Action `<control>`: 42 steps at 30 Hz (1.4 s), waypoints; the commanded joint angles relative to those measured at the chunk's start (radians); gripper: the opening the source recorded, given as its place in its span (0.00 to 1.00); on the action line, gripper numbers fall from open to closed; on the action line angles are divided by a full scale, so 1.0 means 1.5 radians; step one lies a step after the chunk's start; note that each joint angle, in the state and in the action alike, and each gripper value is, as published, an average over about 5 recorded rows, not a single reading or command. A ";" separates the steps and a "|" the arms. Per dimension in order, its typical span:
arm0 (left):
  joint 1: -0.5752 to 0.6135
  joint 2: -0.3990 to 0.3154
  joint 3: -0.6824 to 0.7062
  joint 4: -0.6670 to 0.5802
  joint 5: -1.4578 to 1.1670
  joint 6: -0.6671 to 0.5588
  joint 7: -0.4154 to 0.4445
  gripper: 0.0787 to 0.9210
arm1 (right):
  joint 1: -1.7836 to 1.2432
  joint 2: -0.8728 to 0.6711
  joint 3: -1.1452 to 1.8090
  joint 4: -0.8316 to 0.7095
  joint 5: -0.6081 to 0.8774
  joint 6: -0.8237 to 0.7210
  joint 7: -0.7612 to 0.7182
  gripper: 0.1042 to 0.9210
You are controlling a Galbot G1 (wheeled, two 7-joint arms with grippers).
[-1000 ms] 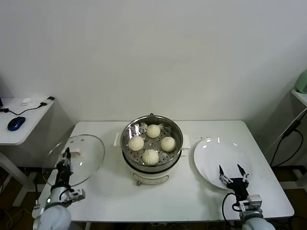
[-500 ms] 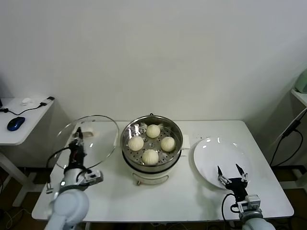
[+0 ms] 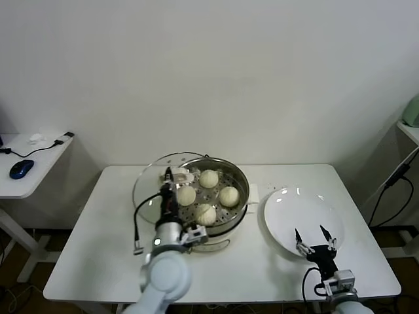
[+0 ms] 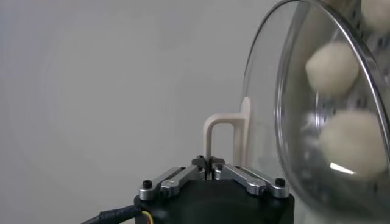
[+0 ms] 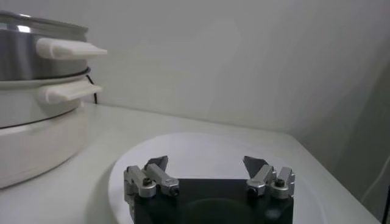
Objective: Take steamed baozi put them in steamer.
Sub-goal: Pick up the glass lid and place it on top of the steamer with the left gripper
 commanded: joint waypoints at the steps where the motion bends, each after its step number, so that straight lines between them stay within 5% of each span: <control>1: -0.042 -0.086 0.094 0.026 0.076 0.031 0.033 0.06 | -0.006 0.000 0.006 -0.013 0.007 0.022 -0.004 0.88; 16: -0.079 -0.158 0.102 0.162 0.087 0.041 0.008 0.06 | -0.015 0.004 0.018 -0.026 0.020 0.045 -0.003 0.88; 42: -0.063 -0.119 0.058 0.198 0.097 0.024 -0.034 0.06 | -0.020 0.014 0.015 -0.028 0.007 0.075 0.004 0.88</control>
